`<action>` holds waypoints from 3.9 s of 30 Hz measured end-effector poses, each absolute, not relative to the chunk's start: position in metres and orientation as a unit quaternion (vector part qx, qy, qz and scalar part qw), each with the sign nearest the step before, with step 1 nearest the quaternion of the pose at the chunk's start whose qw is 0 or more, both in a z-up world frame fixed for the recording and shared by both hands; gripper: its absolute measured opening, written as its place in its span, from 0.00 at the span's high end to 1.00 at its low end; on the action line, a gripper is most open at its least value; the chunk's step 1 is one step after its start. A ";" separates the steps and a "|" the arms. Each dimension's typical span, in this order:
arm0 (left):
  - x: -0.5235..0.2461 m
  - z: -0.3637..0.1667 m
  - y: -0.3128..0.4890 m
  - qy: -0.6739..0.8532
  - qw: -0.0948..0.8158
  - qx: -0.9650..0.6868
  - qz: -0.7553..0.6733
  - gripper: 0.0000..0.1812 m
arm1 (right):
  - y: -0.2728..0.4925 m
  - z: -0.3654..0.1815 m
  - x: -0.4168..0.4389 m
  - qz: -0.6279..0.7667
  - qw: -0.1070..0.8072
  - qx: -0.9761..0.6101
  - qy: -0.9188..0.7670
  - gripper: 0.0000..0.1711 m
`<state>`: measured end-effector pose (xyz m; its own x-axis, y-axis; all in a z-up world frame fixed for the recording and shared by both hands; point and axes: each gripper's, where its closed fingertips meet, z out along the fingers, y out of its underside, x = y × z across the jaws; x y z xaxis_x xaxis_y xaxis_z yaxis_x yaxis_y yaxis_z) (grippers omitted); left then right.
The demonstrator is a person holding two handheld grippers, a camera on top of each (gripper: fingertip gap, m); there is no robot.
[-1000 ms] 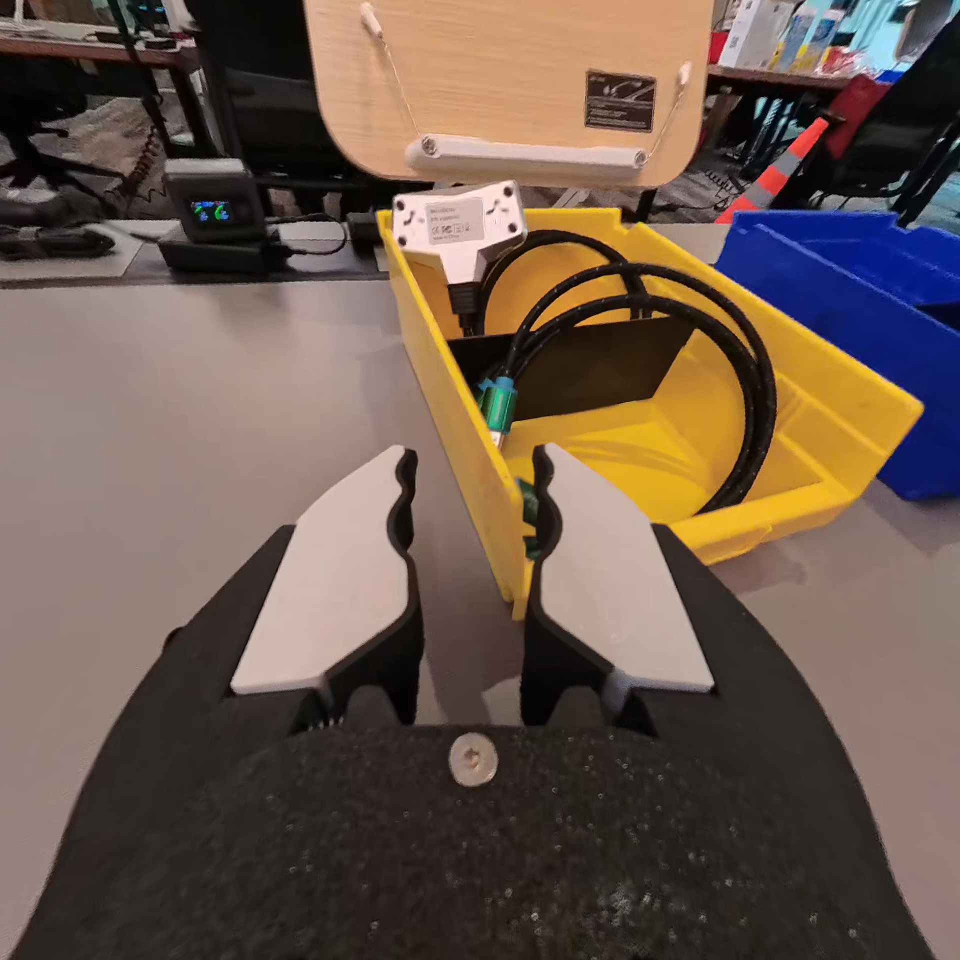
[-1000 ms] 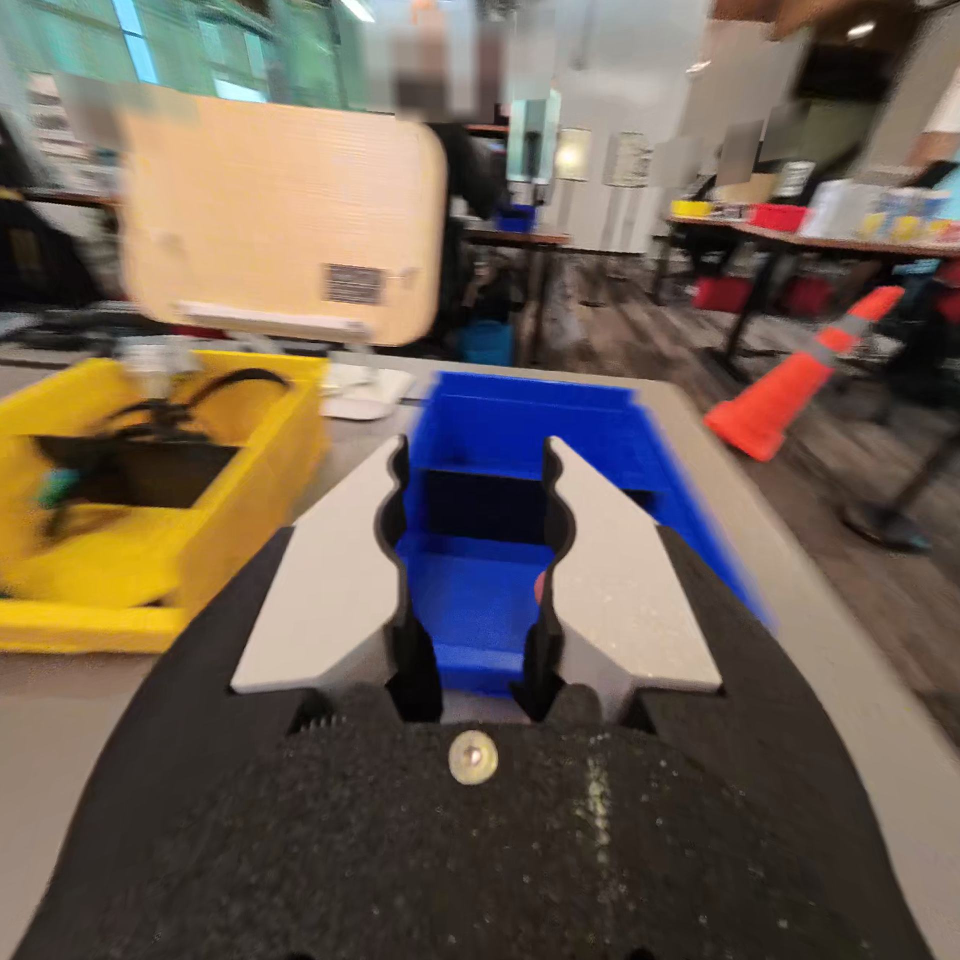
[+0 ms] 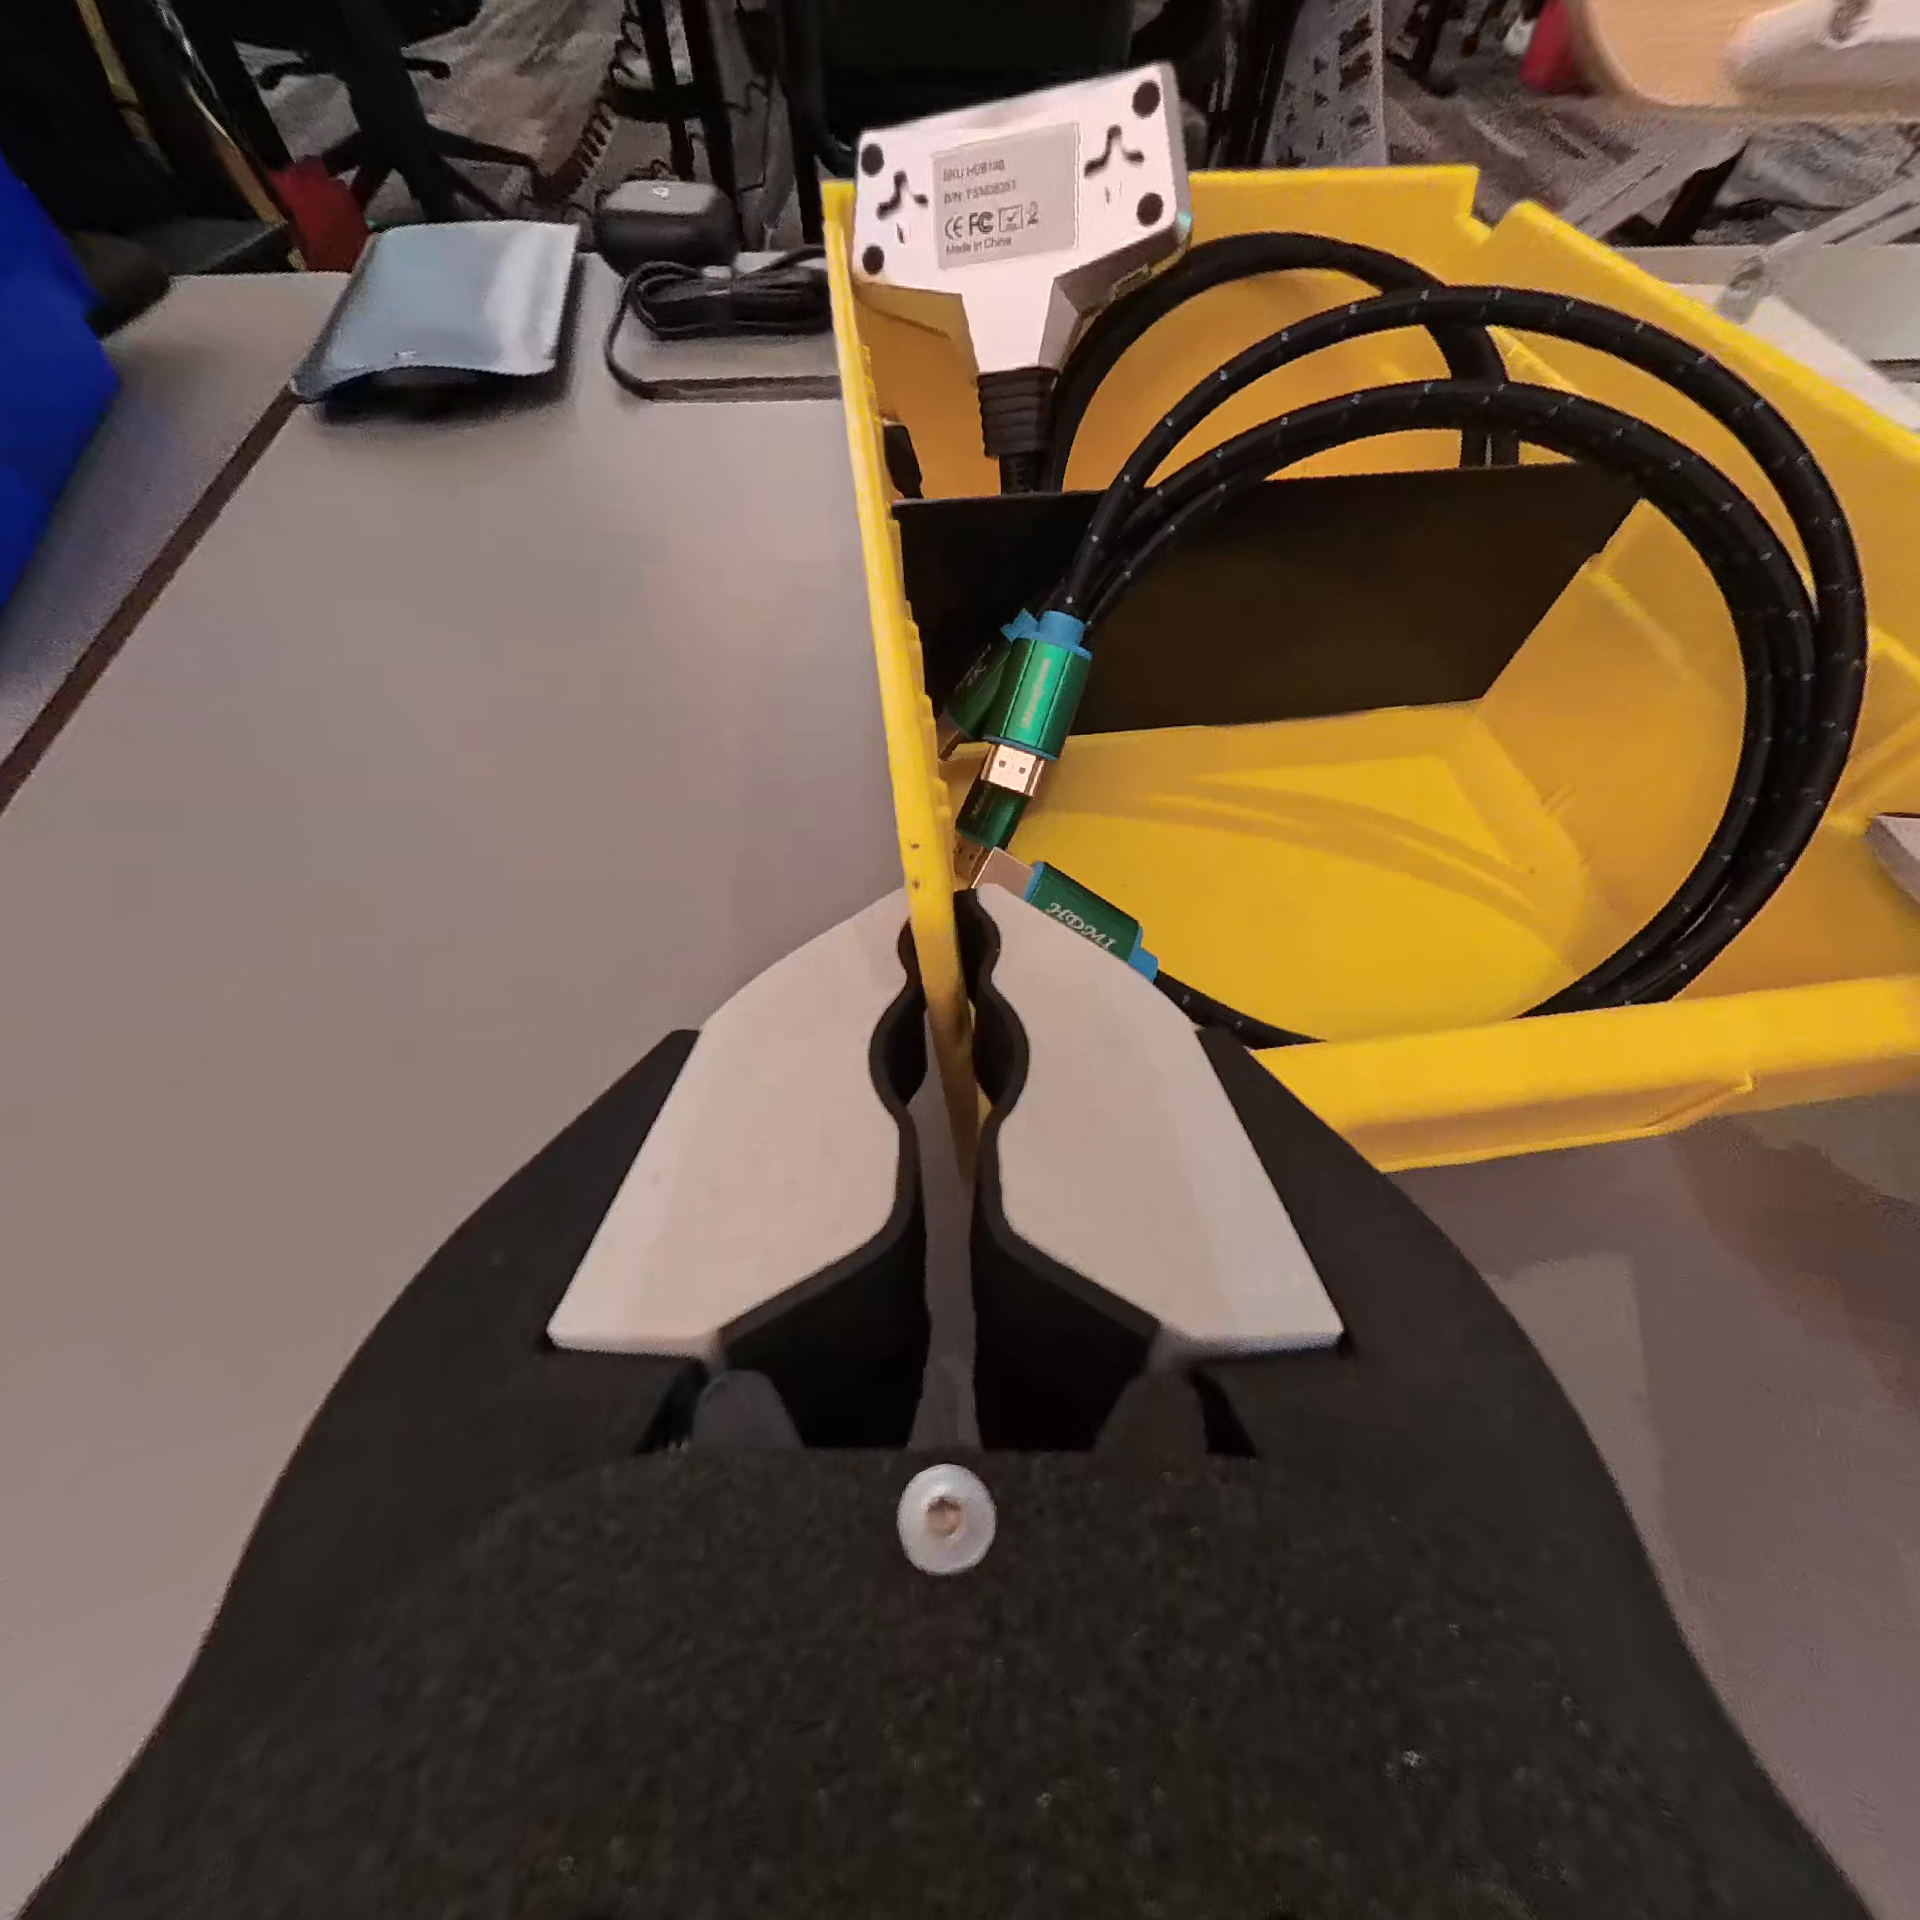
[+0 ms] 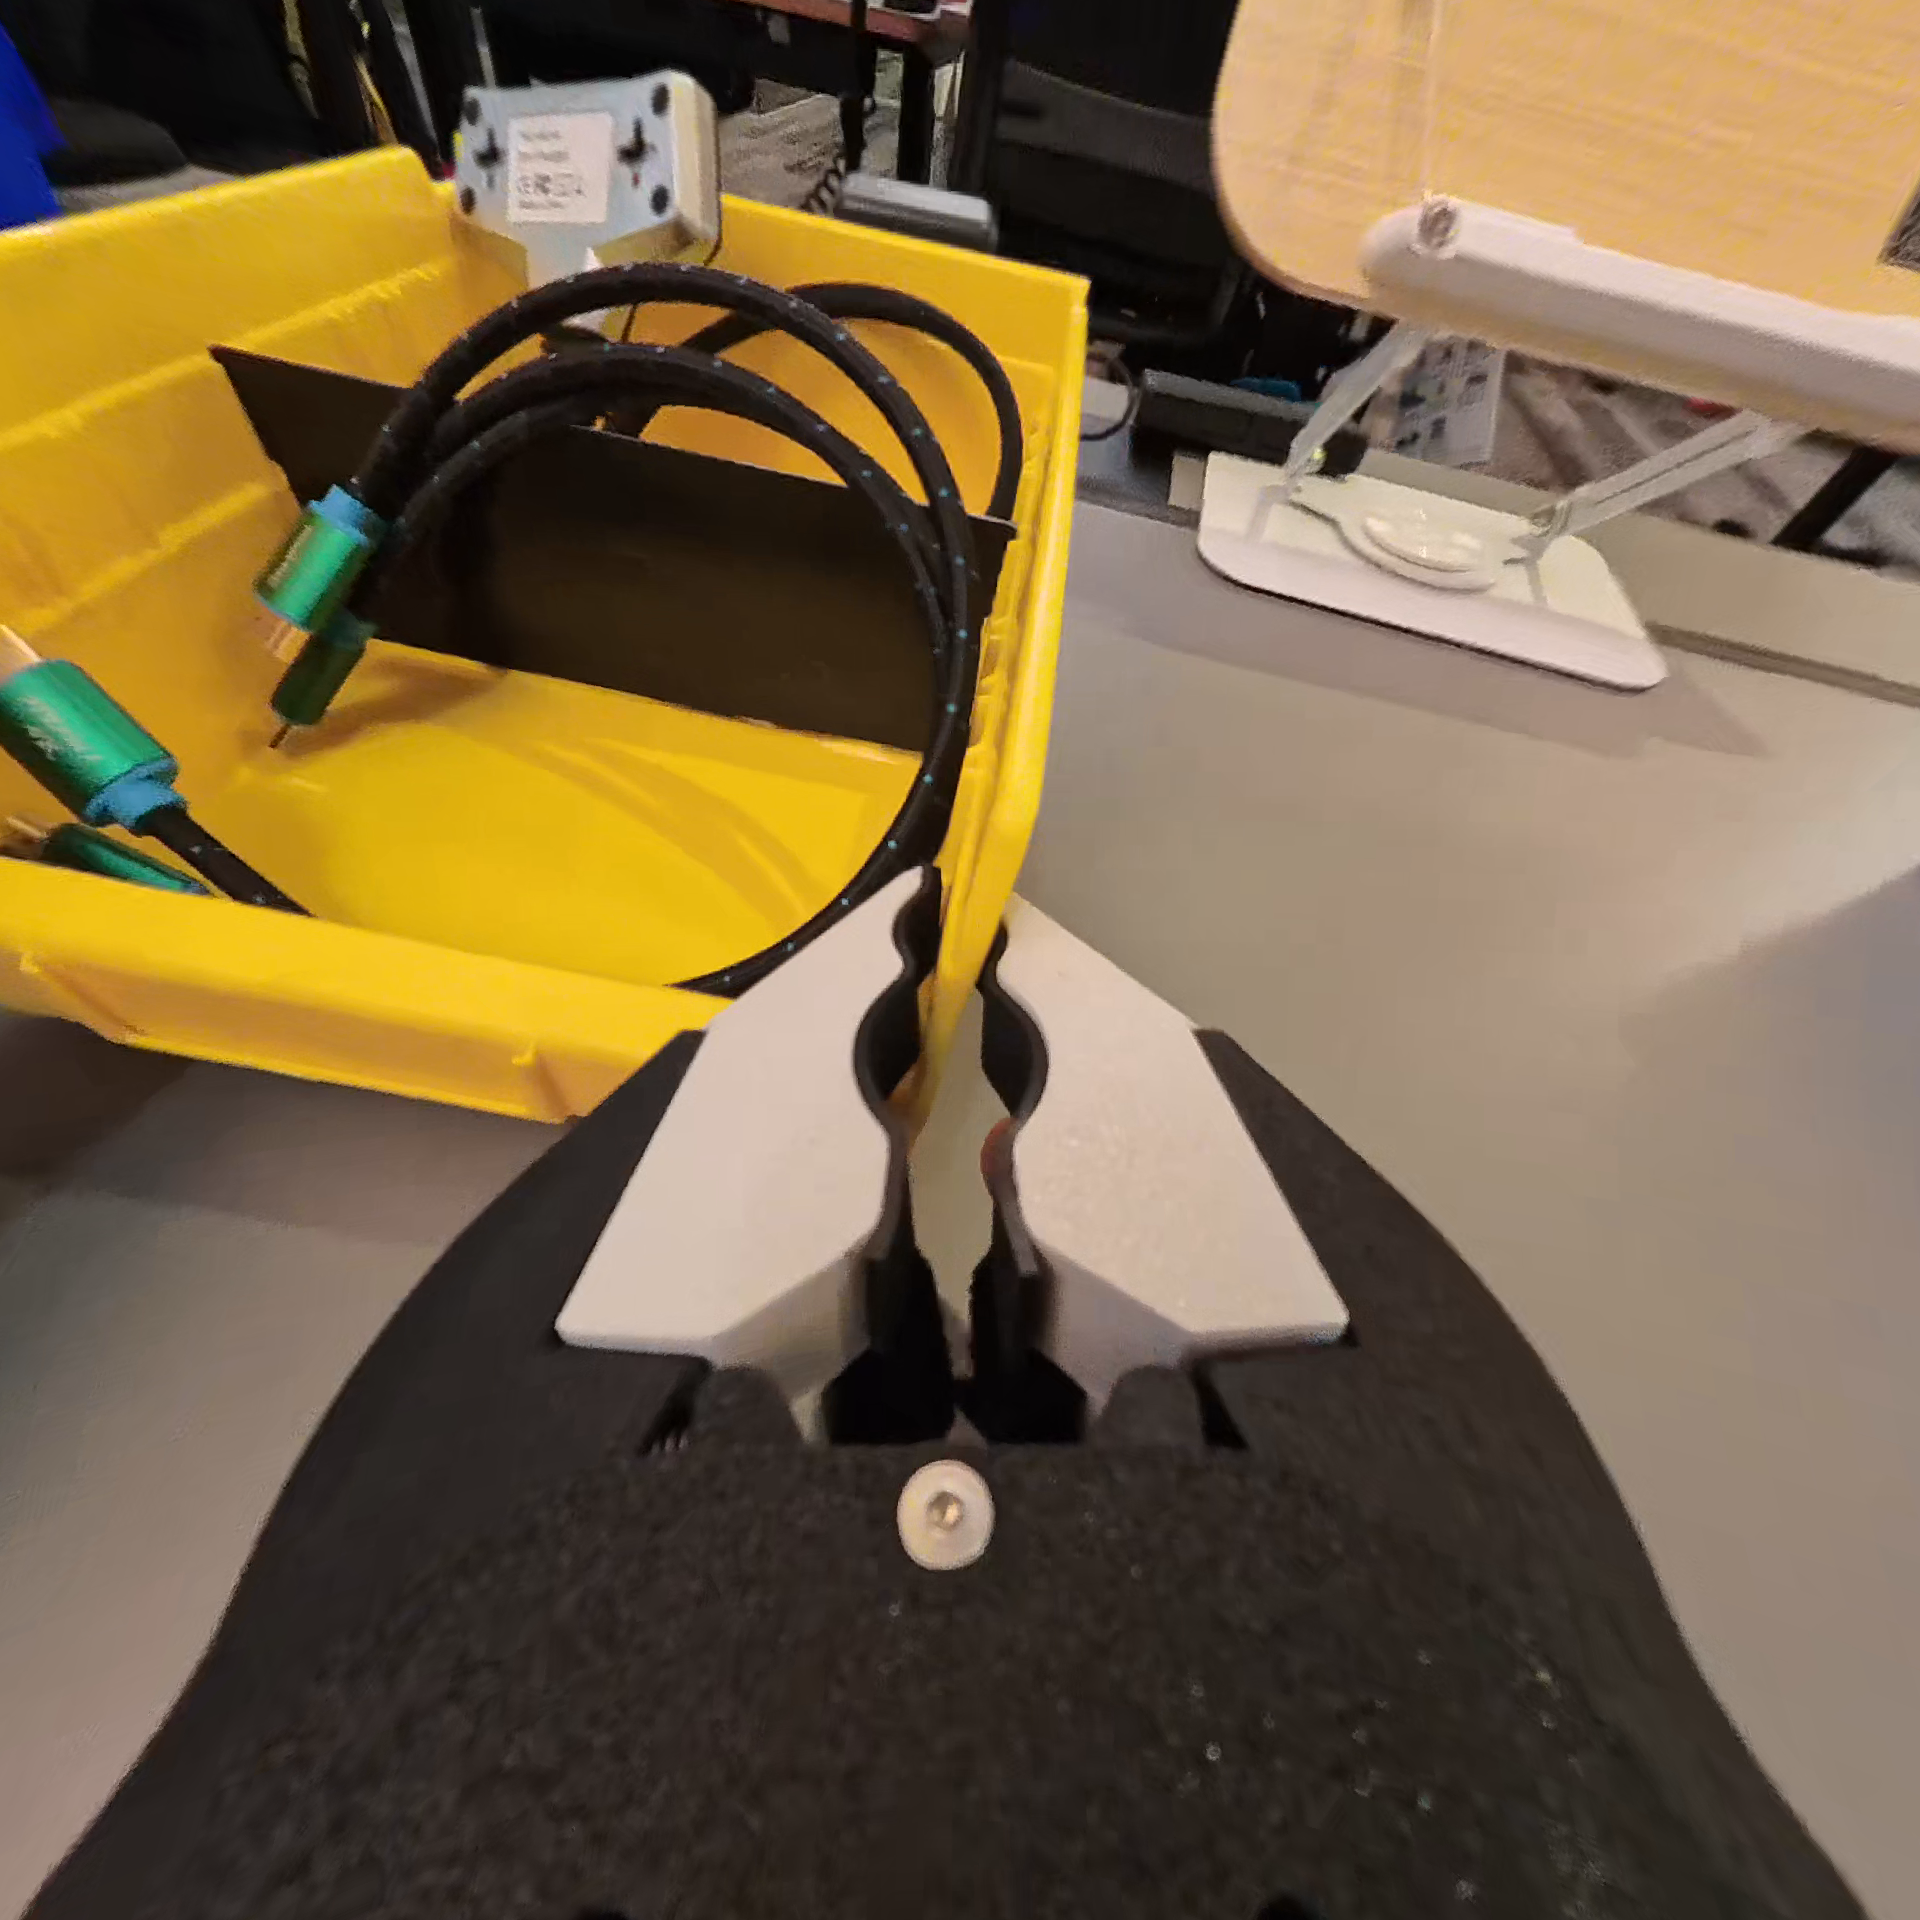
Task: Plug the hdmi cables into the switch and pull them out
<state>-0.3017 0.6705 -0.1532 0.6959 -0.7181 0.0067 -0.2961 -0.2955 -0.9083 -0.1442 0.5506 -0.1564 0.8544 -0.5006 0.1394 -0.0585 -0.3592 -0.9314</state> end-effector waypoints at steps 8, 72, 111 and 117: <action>-0.314 -0.153 0.680 0.290 0.501 -0.787 -0.213 0.92 | 0.545 -0.168 -0.169 -0.053 0.520 -0.846 0.103 0.93; -0.238 -0.152 0.486 0.340 0.366 -0.752 -0.430 0.75 | 0.259 -0.137 0.008 0.011 0.607 -0.782 0.142 0.92; -0.127 -0.132 0.626 0.251 0.224 -0.876 -0.346 0.68 | 0.258 -0.154 0.008 0.012 0.569 -0.812 0.126 0.92; -0.143 -0.129 0.644 0.236 0.256 -0.884 -0.313 0.75 | 0.256 -0.153 0.010 0.008 0.569 -0.813 0.123 0.92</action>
<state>-0.1428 0.6443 -0.1291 0.6930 -0.5768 0.4325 -0.2563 -0.7578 -0.6000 0.0103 0.2559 -0.1530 0.9694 -0.1914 -0.1535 -0.2097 -0.3212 -0.9235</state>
